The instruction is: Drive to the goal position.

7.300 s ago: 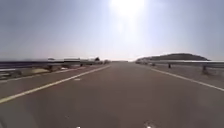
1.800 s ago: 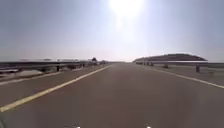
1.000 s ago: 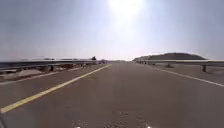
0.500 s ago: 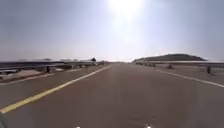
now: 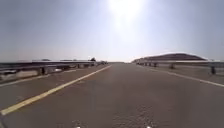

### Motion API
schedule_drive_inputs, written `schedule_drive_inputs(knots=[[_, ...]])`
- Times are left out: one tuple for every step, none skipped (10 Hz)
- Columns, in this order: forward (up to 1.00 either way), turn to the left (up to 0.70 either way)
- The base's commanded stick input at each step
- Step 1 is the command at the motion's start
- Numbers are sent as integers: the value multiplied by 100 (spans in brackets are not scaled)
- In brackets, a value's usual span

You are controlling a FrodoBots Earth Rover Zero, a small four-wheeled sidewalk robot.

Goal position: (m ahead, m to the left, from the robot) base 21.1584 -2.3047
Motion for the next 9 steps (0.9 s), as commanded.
schedule_drive_inputs(knots=[[70,0],[70,0],[70,0],[70,0],[70,0],[70,0],[70,0],[70,0],[70,0]])
